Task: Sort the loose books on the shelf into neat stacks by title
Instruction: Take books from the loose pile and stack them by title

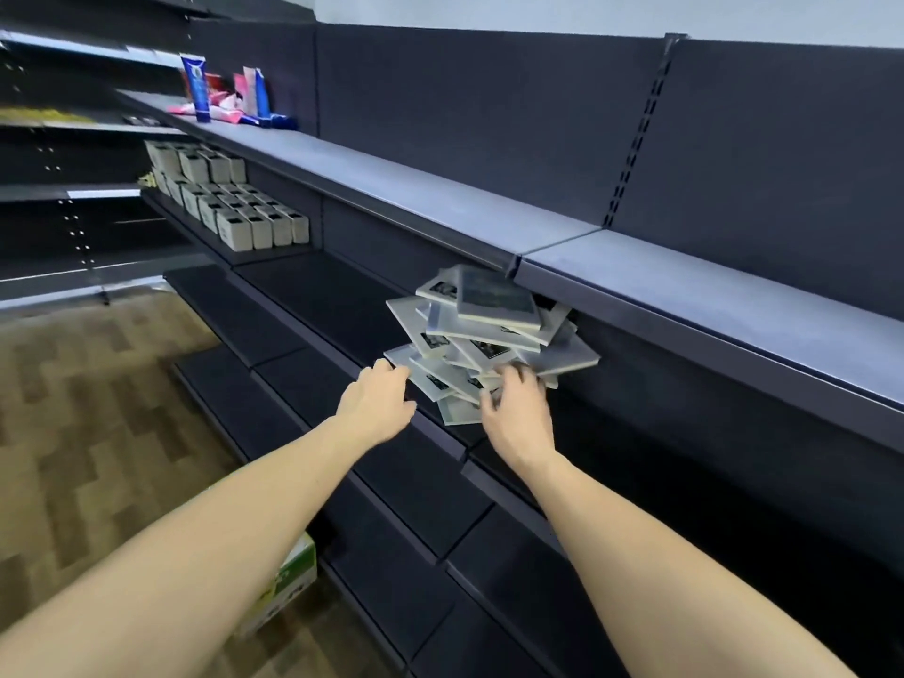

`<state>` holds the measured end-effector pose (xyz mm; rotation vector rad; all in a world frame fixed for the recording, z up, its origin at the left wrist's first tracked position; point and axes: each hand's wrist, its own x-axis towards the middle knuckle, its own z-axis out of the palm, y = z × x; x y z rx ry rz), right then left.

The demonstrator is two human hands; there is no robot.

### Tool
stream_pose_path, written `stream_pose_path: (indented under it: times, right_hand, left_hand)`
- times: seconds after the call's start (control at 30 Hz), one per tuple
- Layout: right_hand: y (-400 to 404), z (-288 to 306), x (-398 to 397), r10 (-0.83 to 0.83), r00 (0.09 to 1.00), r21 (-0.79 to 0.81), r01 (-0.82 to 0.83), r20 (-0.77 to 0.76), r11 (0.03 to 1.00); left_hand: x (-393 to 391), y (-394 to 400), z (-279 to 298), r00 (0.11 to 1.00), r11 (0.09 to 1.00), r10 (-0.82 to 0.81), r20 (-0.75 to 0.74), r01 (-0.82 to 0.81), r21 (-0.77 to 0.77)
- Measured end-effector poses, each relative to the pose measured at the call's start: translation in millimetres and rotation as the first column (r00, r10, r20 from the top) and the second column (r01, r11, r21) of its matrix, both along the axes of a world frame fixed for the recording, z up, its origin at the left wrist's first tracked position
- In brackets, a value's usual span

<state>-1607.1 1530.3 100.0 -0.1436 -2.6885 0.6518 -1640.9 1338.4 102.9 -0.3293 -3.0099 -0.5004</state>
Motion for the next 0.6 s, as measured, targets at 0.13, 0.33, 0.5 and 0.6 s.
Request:
stream_pose_path:
  times: [0.13,0.33,0.5,0.6]
  right_hand:
    - [10,17,-48,-0.063,0.998,0.000,0.063,0.020,0.998]
    - [24,14,-95,-0.200,0.967,-0.051,0.210,0.156,0.976]
    - [30,12,-133,-0.304,0.947,-0.029,0.309,0.104,0.951]
    - [29,8,-148,-0.357,0.927,-0.050,0.364,0.114,0.930]
  left_hand:
    - [-41,9,13,0.999,0.999,0.004,-0.041,-0.002,0.036]
    - [-84,23,17,0.994,0.996,-0.010,-0.111,0.020,0.083]
    - [-129,30,31,0.994,0.995,-0.077,-0.080,0.082,0.060]
    - [-152,36,32,0.988,0.989,-0.140,-0.068,0.143,0.035]
